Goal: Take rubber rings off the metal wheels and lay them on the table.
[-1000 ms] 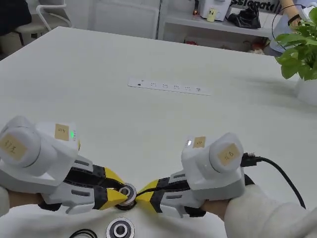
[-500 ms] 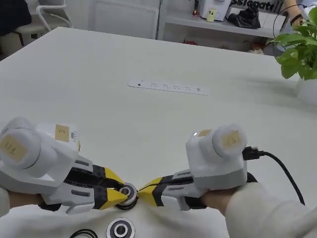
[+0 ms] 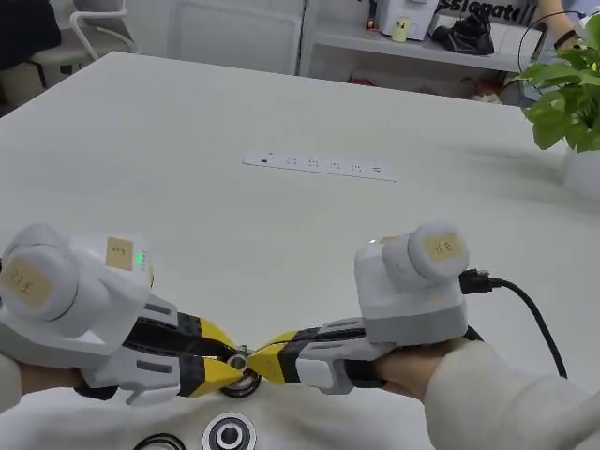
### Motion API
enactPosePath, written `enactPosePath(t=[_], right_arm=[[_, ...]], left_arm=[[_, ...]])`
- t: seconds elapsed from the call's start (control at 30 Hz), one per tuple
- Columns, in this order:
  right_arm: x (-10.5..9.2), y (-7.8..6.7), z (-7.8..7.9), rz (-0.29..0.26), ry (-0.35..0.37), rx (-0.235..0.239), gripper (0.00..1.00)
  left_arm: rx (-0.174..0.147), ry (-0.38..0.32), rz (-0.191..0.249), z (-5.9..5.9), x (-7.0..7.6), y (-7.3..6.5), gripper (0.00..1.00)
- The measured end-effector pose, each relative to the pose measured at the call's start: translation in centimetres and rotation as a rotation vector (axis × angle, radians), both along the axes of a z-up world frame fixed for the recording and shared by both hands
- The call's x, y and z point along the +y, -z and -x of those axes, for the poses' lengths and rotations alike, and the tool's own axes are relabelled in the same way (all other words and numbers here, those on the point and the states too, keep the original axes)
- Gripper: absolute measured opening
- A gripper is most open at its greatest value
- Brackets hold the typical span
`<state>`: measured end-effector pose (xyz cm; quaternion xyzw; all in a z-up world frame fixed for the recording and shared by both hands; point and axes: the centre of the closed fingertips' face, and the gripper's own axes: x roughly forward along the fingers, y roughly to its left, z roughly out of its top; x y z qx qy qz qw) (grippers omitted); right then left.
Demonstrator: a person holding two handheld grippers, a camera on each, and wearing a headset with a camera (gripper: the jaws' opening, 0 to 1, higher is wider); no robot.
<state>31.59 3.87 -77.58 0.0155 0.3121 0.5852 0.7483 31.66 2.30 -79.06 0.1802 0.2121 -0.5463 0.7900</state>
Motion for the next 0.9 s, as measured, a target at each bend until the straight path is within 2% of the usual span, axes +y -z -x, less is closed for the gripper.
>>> enactPosePath(t=[0.03, 0.07, 0.1, 0.17, 0.27, 0.33, 0.53, 0.6, 0.67, 0.7, 0.8, 0.9], right_arm=[[0.3, -0.6, -0.3, -0.004, 0.019, -0.009, 0.0], [0.4, -0.6, -0.6, 0.017, 0.005, -0.052, 0.0], [0.2, -0.1, -0.5, 0.058, -0.01, -0.07, 0.0], [-0.2, 0.4, -0.3, 0.043, 0.006, -0.029, 0.0], [-0.7, 0.8, -0.4, 0.063, 0.005, -0.035, 0.0], [-0.7, 0.6, -0.6, 0.054, 0.015, -0.029, 0.0], [-0.1, -0.6, -0.4, -0.002, 0.019, -0.004, 0.0], [0.1, -0.8, -0.2, -0.01, 0.013, 0.001, 0.0], [0.4, -0.9, 0.3, -0.023, 0.0, 0.019, 0.0], [0.6, -0.9, 0.5, -0.026, -0.007, 0.028, 0.0], [1.4, -1.0, 1.5, -0.033, -0.032, 0.039, 0.0], [2.3, -1.2, 2.6, -0.037, -0.07, 0.042, 0.0]], left_arm=[[0.0, 0.0, 0.001, 0.0, 0.0, 0.0, 0.13], [0.001, -0.001, 0.006, 0.0, -0.1, 0.0, 0.13], [0.005, -0.004, 0.016, 0.0, 0.0, 0.0, 0.13], [0.007, -0.005, 0.03, 0.0, 0.1, 0.0, 0.14], [-0.001, 0.009, 0.02, 0.2, 0.2, -0.1, 0.14], [-0.008, 0.027, 0.015, 0.5, 0.4, -0.5, 0.17], [-0.015, 0.03, 0.036, 1.3, 1.5, -2.3, 0.38], [-0.026, 0.033, 0.033, 1.8, 2.2, -2.8, 0.4], [-0.018, 0.022, 0.026, 2.2, 3.0, -2.9, 0.43], [-0.013, 0.016, 0.016, 2.4, 3.4, -2.8, 0.49], [-0.024, -0.01, -0.007, 3.0, 4.8, -2.7, 0.63], [-0.017, -0.027, -0.003, 3.5, 5.8, -2.9, 0.62]])
